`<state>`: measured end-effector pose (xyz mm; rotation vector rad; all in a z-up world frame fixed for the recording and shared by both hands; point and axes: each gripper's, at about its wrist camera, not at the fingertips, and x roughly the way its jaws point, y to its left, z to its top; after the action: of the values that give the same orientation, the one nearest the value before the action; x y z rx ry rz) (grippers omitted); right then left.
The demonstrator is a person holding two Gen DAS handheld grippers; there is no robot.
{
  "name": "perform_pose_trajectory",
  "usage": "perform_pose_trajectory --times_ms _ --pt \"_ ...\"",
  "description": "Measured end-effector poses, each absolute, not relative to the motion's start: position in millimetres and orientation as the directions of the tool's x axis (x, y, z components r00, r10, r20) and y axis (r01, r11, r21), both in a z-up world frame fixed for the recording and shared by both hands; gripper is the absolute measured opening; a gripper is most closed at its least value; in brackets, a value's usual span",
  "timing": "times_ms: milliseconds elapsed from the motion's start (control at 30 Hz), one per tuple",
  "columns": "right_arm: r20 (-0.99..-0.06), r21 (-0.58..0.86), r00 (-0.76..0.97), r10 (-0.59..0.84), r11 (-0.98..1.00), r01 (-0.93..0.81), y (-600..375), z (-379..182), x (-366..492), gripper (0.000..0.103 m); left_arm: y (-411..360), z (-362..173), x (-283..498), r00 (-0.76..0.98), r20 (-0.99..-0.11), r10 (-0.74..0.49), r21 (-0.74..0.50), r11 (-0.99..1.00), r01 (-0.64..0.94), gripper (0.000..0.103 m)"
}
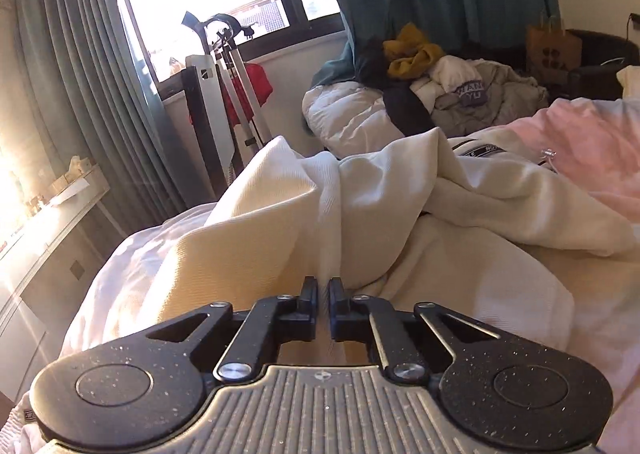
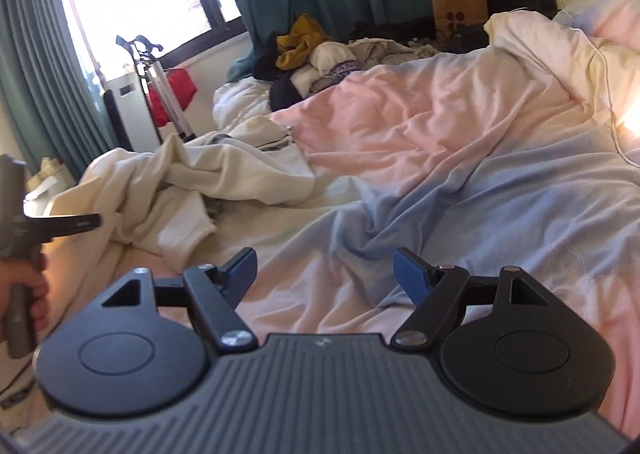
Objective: Fold clothes
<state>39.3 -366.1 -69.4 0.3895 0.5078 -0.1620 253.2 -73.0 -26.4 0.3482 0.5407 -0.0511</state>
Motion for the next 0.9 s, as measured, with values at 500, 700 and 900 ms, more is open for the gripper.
perform_pose_trajectory --times_ms 500,700,900 --pt "-0.429 0.366 0.903 -0.016 0.911 0.189 -368 -46 6 0.077 -41 44 24 0.953 -0.233 -0.195 -0.017 0.98 0.197 0.002" --pt "-0.419 0.528 0.89 0.179 0.845 0.079 -362 -27 -28 0.078 -11 23 -38 0.919 -0.306 -0.25 -0.141 0.966 0.215 0.002" --pt "-0.348 0.686 0.876 0.333 0.727 -0.004 -359 -5 -13 0.078 31 16 -32 0.907 -0.323 -0.27 -0.31 0.936 0.168 0.002"
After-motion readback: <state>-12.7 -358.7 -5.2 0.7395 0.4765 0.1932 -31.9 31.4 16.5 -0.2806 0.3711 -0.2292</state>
